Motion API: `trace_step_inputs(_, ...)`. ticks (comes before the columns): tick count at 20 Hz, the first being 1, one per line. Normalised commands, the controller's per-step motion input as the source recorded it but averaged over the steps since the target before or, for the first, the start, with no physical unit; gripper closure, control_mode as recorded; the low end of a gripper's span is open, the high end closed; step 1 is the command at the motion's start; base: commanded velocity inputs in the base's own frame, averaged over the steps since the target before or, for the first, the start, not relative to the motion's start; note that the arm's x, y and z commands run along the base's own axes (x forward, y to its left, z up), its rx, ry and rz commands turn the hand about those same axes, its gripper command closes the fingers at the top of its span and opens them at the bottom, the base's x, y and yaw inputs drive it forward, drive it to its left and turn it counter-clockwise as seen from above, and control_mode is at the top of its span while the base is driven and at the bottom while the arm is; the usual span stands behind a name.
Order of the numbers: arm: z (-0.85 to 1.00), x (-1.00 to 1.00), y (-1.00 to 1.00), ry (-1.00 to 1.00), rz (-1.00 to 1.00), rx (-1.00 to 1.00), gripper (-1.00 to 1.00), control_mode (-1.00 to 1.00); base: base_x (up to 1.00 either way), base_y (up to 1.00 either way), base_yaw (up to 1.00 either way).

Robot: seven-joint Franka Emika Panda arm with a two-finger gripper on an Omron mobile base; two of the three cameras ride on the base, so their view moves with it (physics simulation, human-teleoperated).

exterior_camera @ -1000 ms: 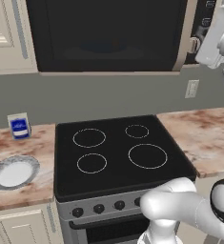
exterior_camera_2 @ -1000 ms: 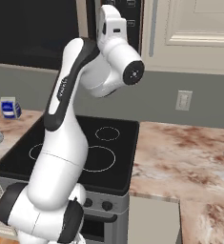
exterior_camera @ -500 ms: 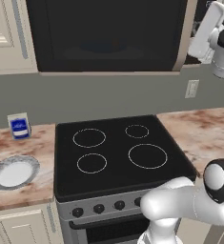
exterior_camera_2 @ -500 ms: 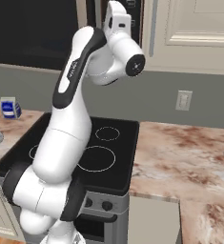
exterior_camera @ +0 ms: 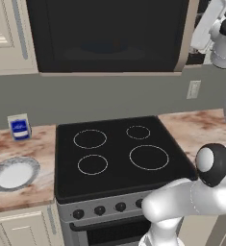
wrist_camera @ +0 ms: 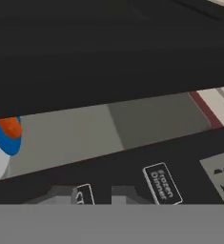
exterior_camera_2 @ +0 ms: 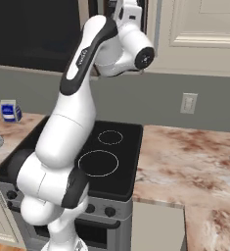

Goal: Pick the carrot from the counter and place it in the microwave. Then turn on the microwave.

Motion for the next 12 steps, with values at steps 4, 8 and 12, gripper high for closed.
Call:
trace_step_inputs(4,0.00,0.49,-0.17,0.00,0.00,0.00,1.00,-1.00,0.00,0.00,0.00)
trace_step_inputs(8,0.04,-0.21,-0.11,-0.05,0.05,0.04,1.00,-1.00,0.00,0.00,0.00)
trace_step_inputs(12,0.00,-0.97,-0.30,-0.20,0.06,0.09,1.00,-1.00,0.00,0.00,0.00)
